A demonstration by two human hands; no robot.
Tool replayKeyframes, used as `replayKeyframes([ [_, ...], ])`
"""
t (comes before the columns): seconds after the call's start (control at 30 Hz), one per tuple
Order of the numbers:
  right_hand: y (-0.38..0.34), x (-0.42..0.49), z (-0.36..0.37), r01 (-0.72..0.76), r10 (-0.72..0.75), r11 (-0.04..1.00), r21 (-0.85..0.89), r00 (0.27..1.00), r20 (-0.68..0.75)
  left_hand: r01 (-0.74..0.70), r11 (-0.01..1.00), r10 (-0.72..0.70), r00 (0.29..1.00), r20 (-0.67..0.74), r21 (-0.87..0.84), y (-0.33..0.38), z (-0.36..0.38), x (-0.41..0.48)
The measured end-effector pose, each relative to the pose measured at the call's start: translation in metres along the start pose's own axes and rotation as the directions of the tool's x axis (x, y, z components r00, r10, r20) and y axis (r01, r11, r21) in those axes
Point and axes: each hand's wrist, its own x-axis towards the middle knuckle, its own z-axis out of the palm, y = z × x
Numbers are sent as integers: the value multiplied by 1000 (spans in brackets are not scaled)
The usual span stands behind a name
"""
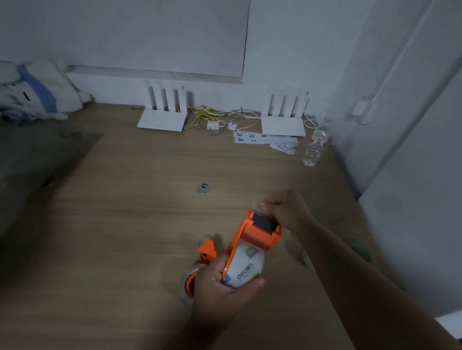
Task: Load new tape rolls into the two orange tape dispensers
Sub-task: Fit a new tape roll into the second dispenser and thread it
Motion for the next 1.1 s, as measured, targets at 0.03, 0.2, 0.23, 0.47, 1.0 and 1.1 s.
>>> replayKeyframes([
  [0.03, 4, 1, 2, 6, -5, 1000, -6, 1000, 13, -10, 1000, 10, 1000, 5, 21, -2, -1, 0],
  [0.2, 18, 2, 6, 44, -41, 999, -33, 996, 85, -14, 995, 12, 1000, 16, 95, -12, -5, -3],
  [0.23, 18, 0, 7, 26, -23, 999, -27, 995, 94, -17, 994, 14, 1000, 25, 108, -12, -5, -4],
  [0.47, 38, -23, 10, -432, 362, 562, 705, 895, 260, -24, 994, 25, 1000, -7, 106, -15, -5, 0],
  [1.0, 54, -108, 68, -459, 169, 338, 822, 888, 427, -10, 982, 17, 999, -37, 186, -26, 9, 10],
  [1.1, 58, -105, 68, -462, 165, 345, 817, 887, 432, -20, 980, 34, 997, -71, 198, -27, 10, 12],
])
